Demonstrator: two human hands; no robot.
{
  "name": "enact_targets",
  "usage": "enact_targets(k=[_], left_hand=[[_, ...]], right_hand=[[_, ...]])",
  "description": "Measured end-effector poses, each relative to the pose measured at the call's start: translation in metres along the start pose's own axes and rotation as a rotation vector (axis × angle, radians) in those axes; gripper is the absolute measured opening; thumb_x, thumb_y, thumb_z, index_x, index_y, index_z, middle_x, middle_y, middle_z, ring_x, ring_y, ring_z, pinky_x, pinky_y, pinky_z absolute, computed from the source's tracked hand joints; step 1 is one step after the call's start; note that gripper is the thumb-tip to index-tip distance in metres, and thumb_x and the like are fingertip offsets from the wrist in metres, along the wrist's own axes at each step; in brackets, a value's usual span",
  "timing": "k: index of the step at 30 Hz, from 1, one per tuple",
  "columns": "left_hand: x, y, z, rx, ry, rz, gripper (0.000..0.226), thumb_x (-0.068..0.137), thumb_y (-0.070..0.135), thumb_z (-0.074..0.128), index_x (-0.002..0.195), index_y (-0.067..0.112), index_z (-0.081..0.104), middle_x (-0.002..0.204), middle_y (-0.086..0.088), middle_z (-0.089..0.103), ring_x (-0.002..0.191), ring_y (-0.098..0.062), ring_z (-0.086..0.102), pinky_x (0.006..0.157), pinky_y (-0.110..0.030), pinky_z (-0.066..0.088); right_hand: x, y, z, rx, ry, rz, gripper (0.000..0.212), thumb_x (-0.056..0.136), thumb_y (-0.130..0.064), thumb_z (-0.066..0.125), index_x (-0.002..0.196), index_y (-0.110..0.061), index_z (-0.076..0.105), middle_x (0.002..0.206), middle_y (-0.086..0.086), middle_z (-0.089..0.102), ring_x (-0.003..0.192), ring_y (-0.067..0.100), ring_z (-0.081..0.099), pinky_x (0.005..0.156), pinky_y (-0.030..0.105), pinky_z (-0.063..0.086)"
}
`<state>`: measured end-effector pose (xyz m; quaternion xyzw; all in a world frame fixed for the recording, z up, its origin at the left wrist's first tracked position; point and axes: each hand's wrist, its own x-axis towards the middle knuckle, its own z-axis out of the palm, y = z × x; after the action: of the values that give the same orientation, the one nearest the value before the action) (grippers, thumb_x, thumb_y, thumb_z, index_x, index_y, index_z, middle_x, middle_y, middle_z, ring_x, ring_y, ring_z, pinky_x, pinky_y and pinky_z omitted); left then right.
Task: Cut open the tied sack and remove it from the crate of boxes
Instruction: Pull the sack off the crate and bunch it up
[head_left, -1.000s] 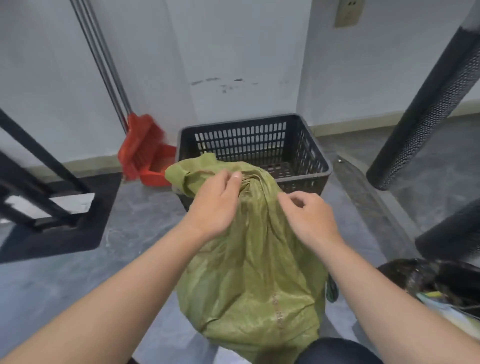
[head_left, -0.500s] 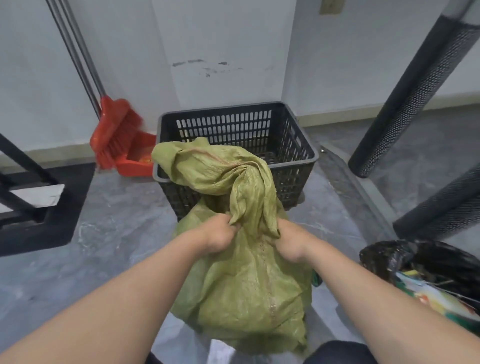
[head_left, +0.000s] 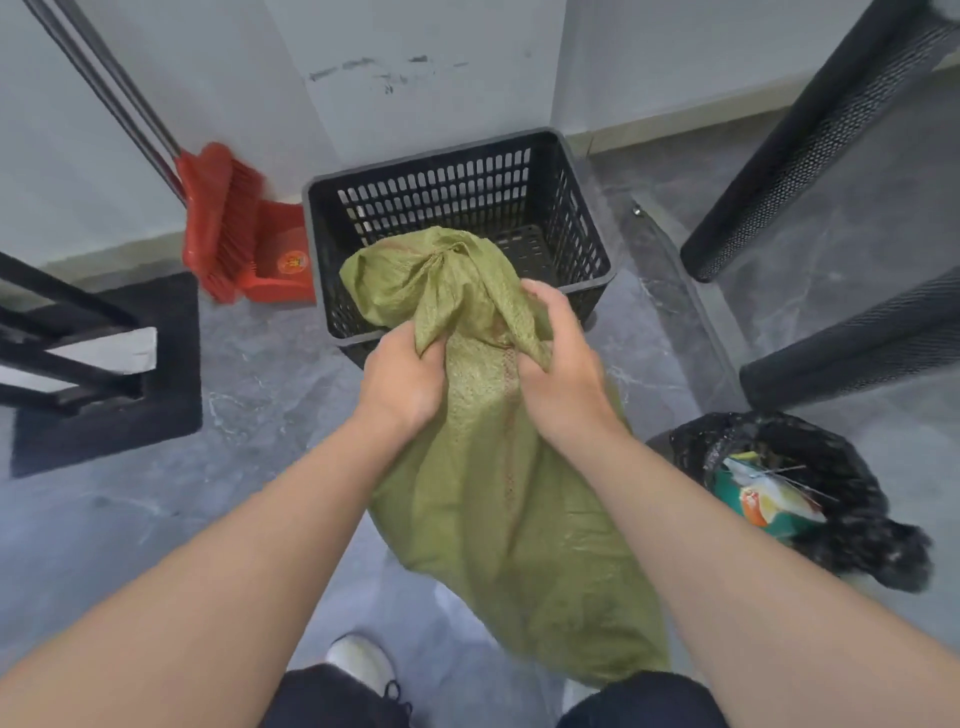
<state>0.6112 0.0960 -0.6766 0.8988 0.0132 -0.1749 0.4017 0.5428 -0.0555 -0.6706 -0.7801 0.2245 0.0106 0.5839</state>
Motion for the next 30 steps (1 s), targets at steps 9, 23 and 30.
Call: enact_targets(k=[9, 23, 30], left_hand=[[0.036, 0.086, -0.05, 0.073, -0.05, -0.043, 0.01, 0.098, 0.027, 0.06, 0.097, 0.017, 0.059, 0.096, -0.001, 0.065, 0.098, -0.031, 0.062, 0.087, -0.045, 0.052], [0.203, 0.068, -0.06, -0.013, -0.107, -0.281, 0.029, 0.101, 0.031, 0.061, 0.119, 0.015, 0.044, 0.098, 0.002, 0.054, 0.089, -0.022, 0.056, 0.066, -0.034, 0.038], [0.267, 0.059, -0.079, -0.241, -0.329, -0.114, 0.062, 0.106, 0.013, 0.05, 0.157, 0.042, 0.028, 0.147, 0.018, 0.036, 0.095, 0.03, 0.055, 0.082, -0.001, 0.048]], right_hand=[[0.03, -0.107, -0.043, -0.235, -0.09, 0.12, 0.057, 0.096, -0.005, 0.047, 0.137, -0.042, 0.061, 0.144, -0.011, 0.058, 0.093, 0.013, 0.068, 0.08, 0.031, 0.059], [0.201, -0.128, 0.036, -0.283, -0.109, 0.421, 0.029, 0.095, -0.011, 0.047, 0.105, -0.021, 0.073, 0.075, -0.002, 0.062, 0.059, 0.019, 0.048, 0.051, 0.027, 0.032], [0.275, -0.129, 0.072, -0.317, -0.072, 0.498, 0.023, 0.094, -0.012, 0.051, 0.094, -0.014, 0.074, 0.075, 0.001, 0.066, 0.066, 0.024, 0.057, 0.057, 0.029, 0.04]])
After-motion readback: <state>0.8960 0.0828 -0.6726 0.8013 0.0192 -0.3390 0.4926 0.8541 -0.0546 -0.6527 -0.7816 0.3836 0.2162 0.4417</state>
